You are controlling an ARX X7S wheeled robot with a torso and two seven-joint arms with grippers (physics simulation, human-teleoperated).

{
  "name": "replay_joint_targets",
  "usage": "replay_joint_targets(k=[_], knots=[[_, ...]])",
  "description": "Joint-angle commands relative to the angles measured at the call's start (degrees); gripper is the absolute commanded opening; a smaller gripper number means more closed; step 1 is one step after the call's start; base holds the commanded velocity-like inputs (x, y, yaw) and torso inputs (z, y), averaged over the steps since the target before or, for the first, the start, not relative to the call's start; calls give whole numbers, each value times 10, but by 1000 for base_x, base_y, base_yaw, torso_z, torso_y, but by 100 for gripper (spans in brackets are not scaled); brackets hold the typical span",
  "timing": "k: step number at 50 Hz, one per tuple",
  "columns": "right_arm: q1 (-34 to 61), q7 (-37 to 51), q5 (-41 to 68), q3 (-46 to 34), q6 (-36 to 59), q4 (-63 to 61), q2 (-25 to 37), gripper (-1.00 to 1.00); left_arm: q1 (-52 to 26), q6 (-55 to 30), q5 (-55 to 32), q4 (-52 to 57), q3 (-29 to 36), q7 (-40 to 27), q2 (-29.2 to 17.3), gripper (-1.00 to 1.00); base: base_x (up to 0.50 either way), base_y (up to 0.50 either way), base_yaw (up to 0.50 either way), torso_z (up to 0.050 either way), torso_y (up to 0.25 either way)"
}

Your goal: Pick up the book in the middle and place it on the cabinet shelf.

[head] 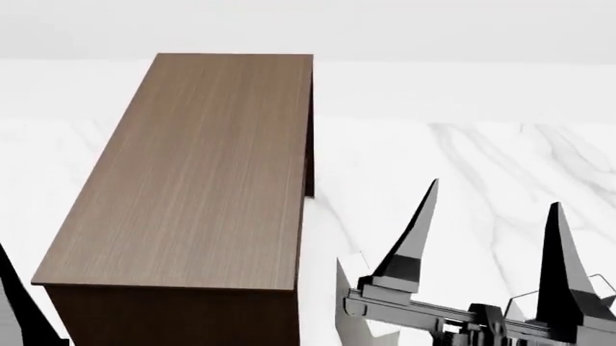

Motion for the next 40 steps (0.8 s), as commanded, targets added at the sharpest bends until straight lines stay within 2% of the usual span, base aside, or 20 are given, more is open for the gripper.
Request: replay_joint_targets(k=[1, 9, 21, 40], knots=[[64, 23, 18, 28, 115, 13, -17, 100, 2, -4, -1, -4, -7, 14, 7, 100, 0, 0, 0, 0, 0], [113, 59, 23, 50, 148, 63, -27, 100, 1, -10, -6, -8, -2, 15, 3, 100, 0, 0, 0, 0, 0], [172, 112, 23, 87, 145, 129, -33, 100, 1, -12, -8, -16, 8, 16, -2, 100, 0, 0, 0, 0, 0], [195, 151, 20, 107, 123, 192, -26, 100, 2, -16, -12, -22, 22, 19, -10, 100, 0, 0, 0, 0, 0]])
